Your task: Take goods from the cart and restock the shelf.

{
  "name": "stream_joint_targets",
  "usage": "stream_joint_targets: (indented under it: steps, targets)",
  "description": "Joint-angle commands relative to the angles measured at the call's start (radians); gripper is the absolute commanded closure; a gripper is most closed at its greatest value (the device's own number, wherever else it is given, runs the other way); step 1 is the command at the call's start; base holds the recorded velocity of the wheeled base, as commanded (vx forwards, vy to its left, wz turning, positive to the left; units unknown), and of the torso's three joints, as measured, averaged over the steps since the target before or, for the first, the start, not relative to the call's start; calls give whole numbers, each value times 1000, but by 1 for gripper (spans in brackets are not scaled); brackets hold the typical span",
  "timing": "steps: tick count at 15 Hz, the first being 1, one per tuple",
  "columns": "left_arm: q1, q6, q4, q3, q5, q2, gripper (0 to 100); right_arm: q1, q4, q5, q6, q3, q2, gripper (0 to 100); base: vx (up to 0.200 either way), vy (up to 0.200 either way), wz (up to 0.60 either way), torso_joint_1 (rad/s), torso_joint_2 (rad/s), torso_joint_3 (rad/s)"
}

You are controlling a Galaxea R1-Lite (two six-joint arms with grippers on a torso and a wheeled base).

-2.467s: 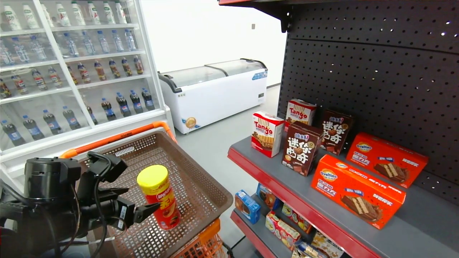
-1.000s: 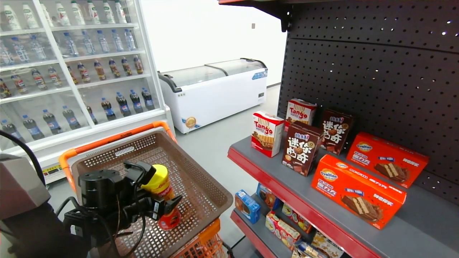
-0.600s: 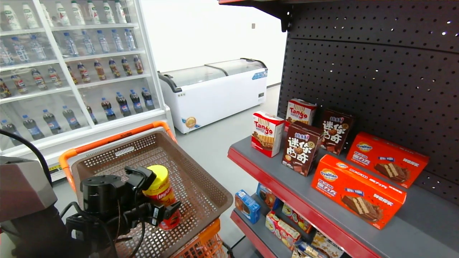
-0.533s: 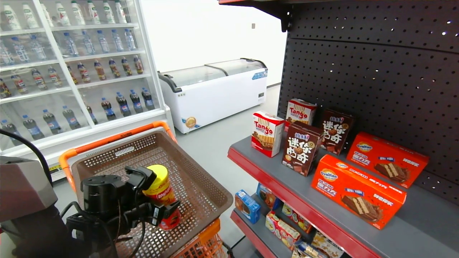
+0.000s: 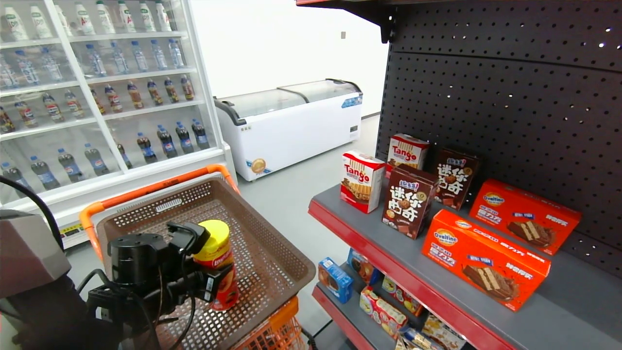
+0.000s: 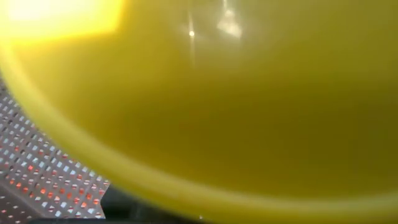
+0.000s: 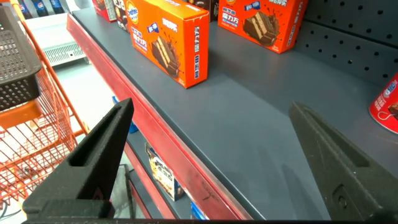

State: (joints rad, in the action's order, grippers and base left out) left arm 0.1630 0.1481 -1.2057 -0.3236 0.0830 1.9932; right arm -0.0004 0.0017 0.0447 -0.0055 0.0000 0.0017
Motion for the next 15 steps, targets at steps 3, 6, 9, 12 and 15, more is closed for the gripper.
stream_joint_targets:
  steps: [3, 6, 9, 12, 15]
  targets:
    - [-2, -24, 112, -41, 8, -155, 100, 0, 0, 1, -1, 0, 0, 0, 0, 0, 0, 0, 0, 0]
    - [-23, -47, 407, -144, 9, -333, 100, 0, 0, 0, -1, 0, 0, 0, 0, 0, 0, 0, 0, 0]
    - [-36, -48, 551, -157, 14, -464, 100, 0, 0, 0, -1, 0, 0, 0, 0, 0, 0, 0, 0, 0]
    - [-36, -81, 631, -134, 77, -622, 100, 0, 0, 0, -1, 0, 0, 0, 0, 0, 0, 0, 0, 0]
    - [-42, -219, 643, -109, 96, -764, 100, 0, 0, 1, -1, 0, 0, 0, 0, 0, 0, 0, 0, 0]
